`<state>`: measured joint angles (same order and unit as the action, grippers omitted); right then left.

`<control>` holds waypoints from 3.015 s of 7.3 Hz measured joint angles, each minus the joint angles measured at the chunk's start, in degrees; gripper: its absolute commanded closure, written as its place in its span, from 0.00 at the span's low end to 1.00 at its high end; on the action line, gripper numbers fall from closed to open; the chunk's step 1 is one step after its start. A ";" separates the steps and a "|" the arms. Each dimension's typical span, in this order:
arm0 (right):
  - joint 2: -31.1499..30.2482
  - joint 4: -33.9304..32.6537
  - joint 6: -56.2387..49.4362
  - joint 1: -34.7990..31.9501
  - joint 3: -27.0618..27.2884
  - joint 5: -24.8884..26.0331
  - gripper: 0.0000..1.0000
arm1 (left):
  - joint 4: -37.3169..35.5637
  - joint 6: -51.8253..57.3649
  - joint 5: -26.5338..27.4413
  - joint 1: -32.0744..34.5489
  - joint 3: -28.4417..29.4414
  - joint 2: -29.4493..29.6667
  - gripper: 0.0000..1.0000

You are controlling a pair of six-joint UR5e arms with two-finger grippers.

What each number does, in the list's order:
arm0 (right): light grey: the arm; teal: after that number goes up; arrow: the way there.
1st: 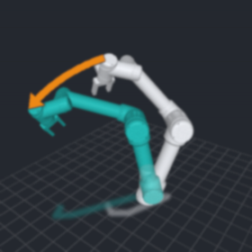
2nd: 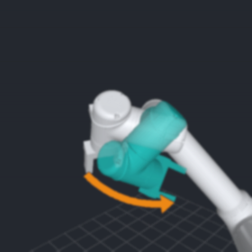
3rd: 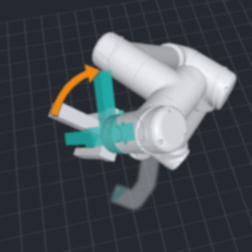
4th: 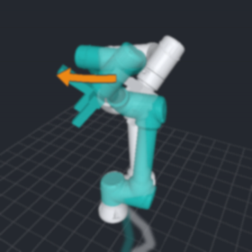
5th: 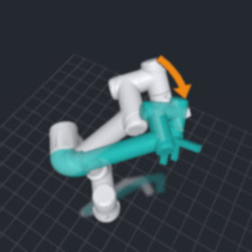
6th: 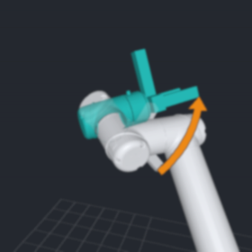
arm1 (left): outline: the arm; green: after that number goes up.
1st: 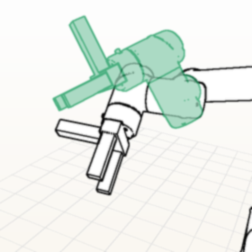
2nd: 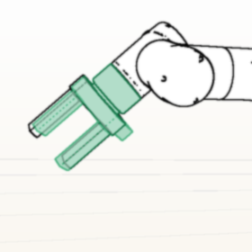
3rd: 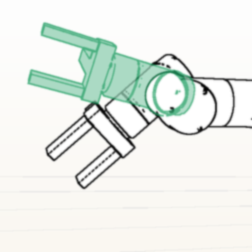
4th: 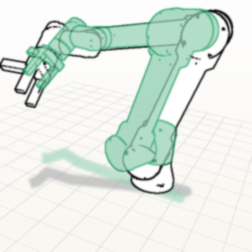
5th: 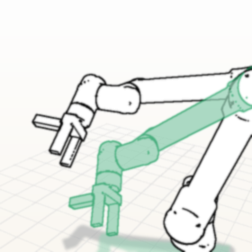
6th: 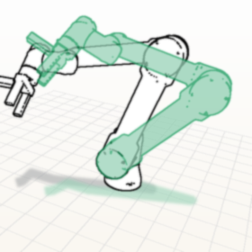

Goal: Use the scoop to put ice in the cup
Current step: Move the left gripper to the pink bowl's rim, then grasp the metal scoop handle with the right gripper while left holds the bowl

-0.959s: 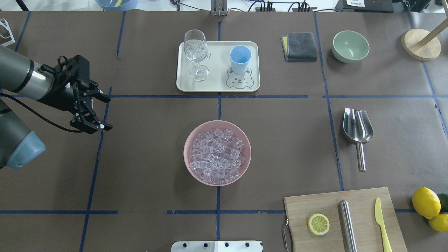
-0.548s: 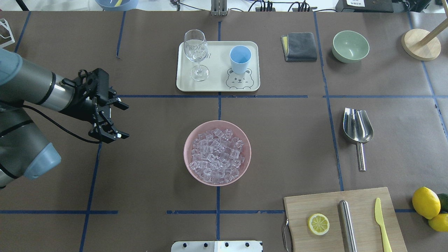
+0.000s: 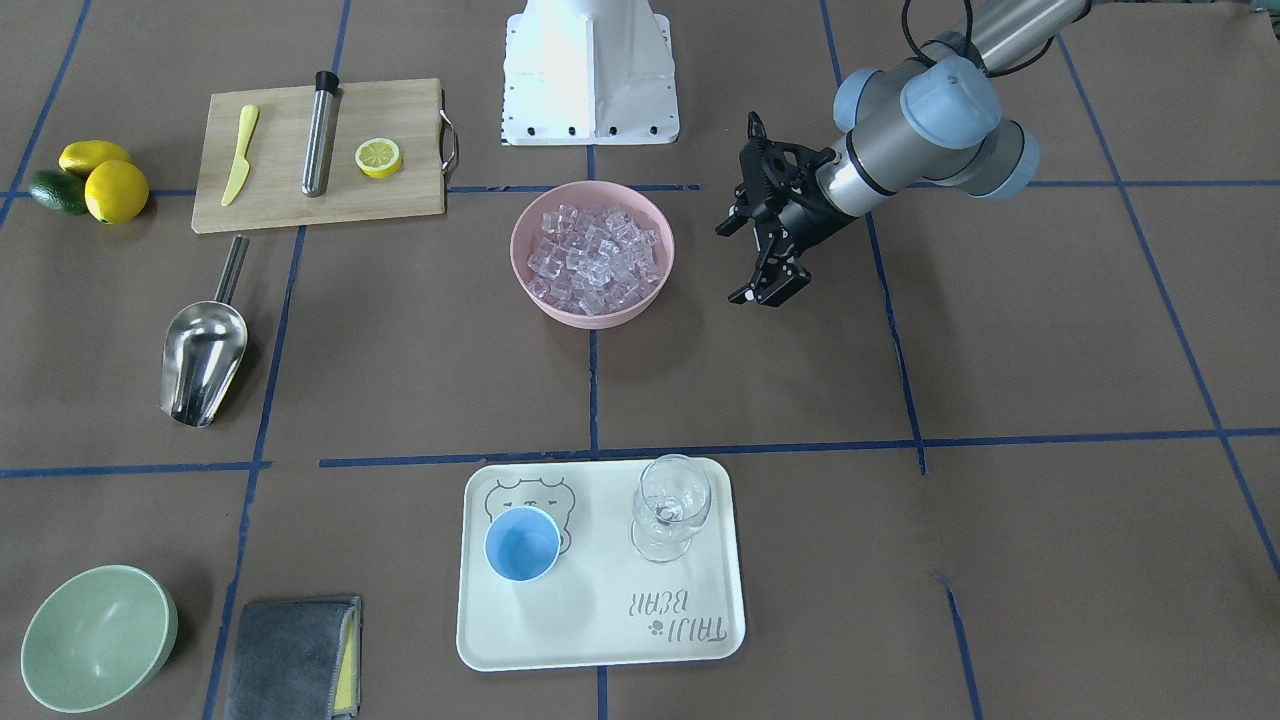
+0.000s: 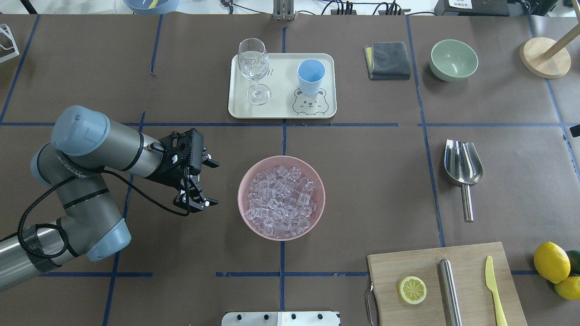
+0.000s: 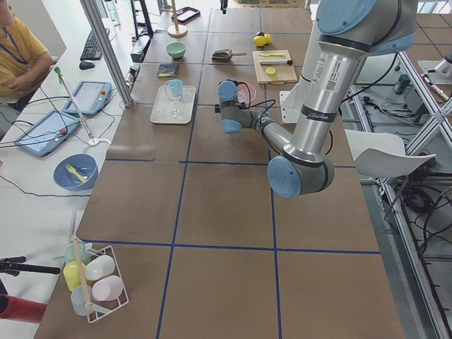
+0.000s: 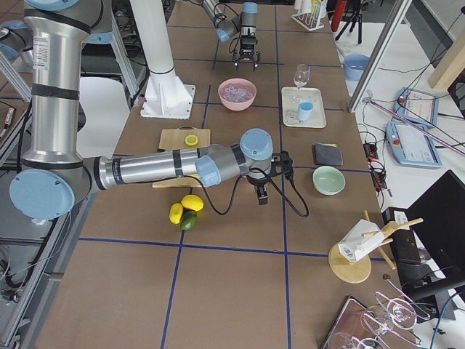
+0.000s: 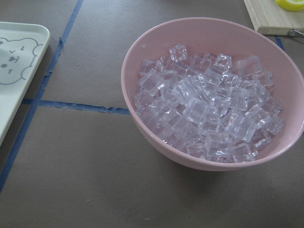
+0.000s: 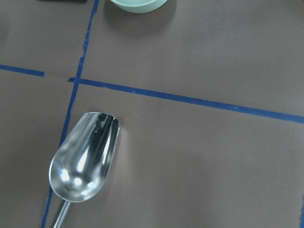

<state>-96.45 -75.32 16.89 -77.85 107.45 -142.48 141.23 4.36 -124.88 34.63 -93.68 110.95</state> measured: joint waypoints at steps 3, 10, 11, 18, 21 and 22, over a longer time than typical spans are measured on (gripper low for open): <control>-1.41 0.00 9.05 5.64 5.40 0.25 0.00 | 5.34 -0.04 3.31 -2.55 3.01 0.76 0.00; -3.47 6.87 42.87 31.27 13.60 24.70 0.00 | 5.51 2.43 7.51 -5.16 3.11 0.82 0.00; -3.93 8.36 48.18 36.16 13.54 30.47 0.00 | 5.54 2.95 7.17 -5.09 3.06 0.84 0.00; -4.73 14.93 57.11 47.83 7.49 46.01 0.11 | 5.85 3.02 6.76 -4.93 2.09 0.85 0.00; -4.62 15.86 57.05 49.08 5.91 46.23 0.95 | 5.81 3.02 6.75 -4.88 1.93 0.74 0.00; -4.75 15.98 56.96 49.09 5.96 46.84 1.00 | 5.81 3.02 6.60 -4.83 1.90 0.68 0.00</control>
<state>-101.20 -59.34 73.85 -28.76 113.41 -95.64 147.04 7.38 -118.28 29.80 -91.78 111.63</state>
